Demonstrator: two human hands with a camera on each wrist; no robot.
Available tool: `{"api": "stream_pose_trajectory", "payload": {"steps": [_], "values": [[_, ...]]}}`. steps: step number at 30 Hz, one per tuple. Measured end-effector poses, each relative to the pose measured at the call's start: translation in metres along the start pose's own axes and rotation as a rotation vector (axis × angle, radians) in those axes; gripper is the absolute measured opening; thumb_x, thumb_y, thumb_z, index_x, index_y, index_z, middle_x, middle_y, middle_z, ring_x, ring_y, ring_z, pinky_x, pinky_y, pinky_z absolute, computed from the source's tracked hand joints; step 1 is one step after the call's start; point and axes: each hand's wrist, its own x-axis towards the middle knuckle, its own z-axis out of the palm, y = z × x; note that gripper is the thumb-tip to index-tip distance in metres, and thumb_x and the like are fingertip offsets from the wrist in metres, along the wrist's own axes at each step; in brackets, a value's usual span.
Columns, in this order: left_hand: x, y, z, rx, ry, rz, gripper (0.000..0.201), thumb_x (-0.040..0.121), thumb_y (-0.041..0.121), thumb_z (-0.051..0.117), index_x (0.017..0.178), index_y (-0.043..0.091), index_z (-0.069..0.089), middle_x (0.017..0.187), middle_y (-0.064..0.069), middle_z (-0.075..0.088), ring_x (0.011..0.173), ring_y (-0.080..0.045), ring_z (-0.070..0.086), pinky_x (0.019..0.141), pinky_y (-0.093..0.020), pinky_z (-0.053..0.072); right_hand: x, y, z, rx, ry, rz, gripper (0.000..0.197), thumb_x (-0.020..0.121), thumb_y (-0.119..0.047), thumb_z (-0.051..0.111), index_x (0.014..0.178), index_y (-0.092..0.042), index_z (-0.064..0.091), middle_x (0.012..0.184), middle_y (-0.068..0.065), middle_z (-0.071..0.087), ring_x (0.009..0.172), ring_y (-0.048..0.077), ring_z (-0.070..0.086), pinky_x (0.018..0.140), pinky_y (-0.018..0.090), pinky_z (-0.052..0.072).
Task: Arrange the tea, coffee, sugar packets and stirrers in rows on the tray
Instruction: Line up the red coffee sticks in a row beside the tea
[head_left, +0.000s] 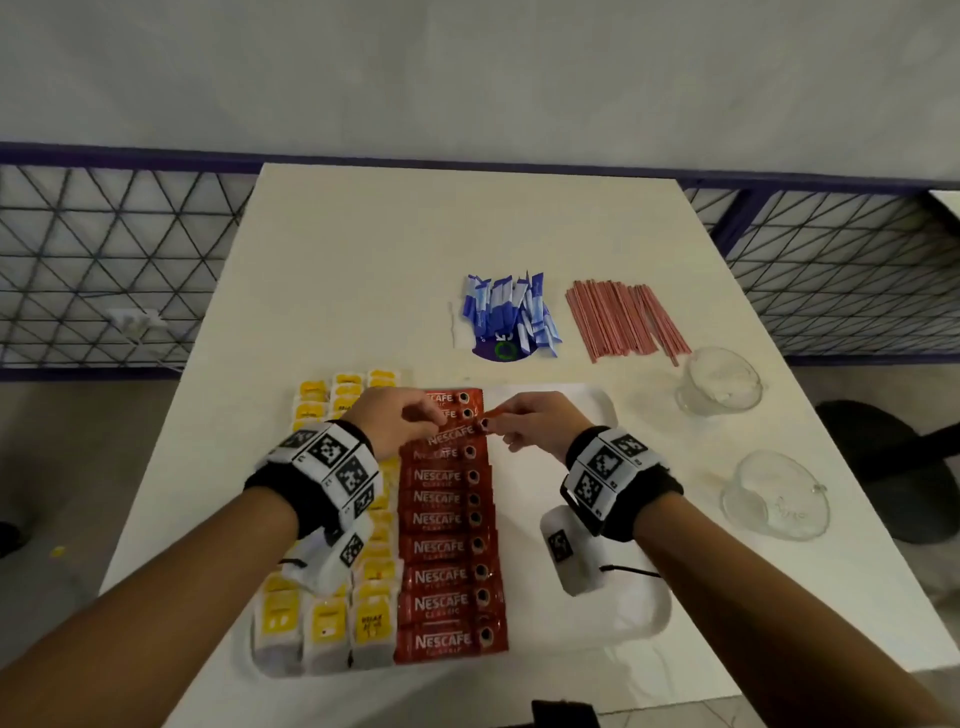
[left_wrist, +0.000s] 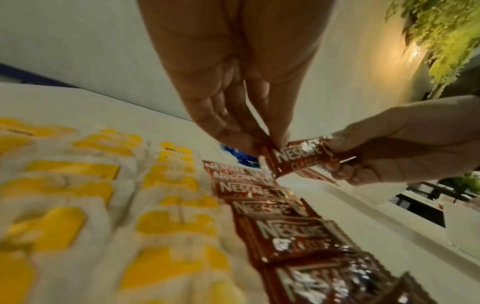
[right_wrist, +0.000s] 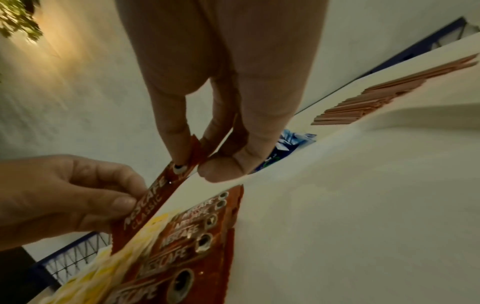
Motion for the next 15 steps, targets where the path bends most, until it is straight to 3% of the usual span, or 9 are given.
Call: {"api": "stream_pose_trajectory", "payload": {"steps": [2, 6, 11, 15], "values": [[0.008, -0.003, -0.003, 0.041, 0.004, 0.006, 0.012, 0.084, 0.011, 0.066, 0.094, 0.011, 0.071, 0.091, 0.004, 0.06, 0.088, -0.007, 0.052, 0.069, -0.008, 0.031, 0.009, 0.002, 0.002, -0.042, 0.027, 0.021, 0.022, 0.081, -0.015, 0.07, 0.096, -0.001, 0.067, 0.066, 0.0, 0.058, 0.06, 0.01, 0.053, 0.076, 0.025, 0.05], [0.019, -0.011, -0.005, 0.121, -0.018, 0.003, 0.013, 0.085, 0.013, 0.065, 0.096, 0.013, 0.072, 0.098, 0.002, 0.063, 0.09, -0.008, 0.053, 0.074, -0.012, 0.034, 0.02, 0.003, 0.008, -0.058, 0.04, 0.044, 0.011, 0.08, -0.011, 0.071, 0.086, -0.011, 0.061, 0.067, 0.002, 0.061, 0.057, 0.011, 0.055, 0.067, 0.021, 0.051], [0.024, -0.019, -0.004, 0.138, -0.054, 0.031, 0.015, 0.086, 0.007, 0.062, 0.098, 0.009, 0.071, 0.108, -0.006, 0.066, 0.102, -0.016, 0.058, 0.078, -0.012, 0.036, 0.025, 0.006, 0.016, -0.104, 0.059, 0.068, 0.012, 0.087, -0.009, 0.061, 0.076, -0.013, 0.058, 0.066, 0.005, 0.061, 0.056, 0.015, 0.057, 0.076, 0.032, 0.054], [0.027, -0.021, -0.002, 0.196, -0.097, 0.082, 0.018, 0.088, 0.006, 0.058, 0.101, 0.009, 0.07, 0.112, -0.006, 0.064, 0.106, -0.017, 0.056, 0.08, -0.011, 0.034, 0.024, 0.006, 0.016, -0.19, 0.071, 0.091, 0.005, 0.089, -0.015, 0.059, 0.089, -0.011, 0.063, 0.065, -0.002, 0.057, 0.055, 0.01, 0.054, 0.056, 0.016, 0.046]]}}
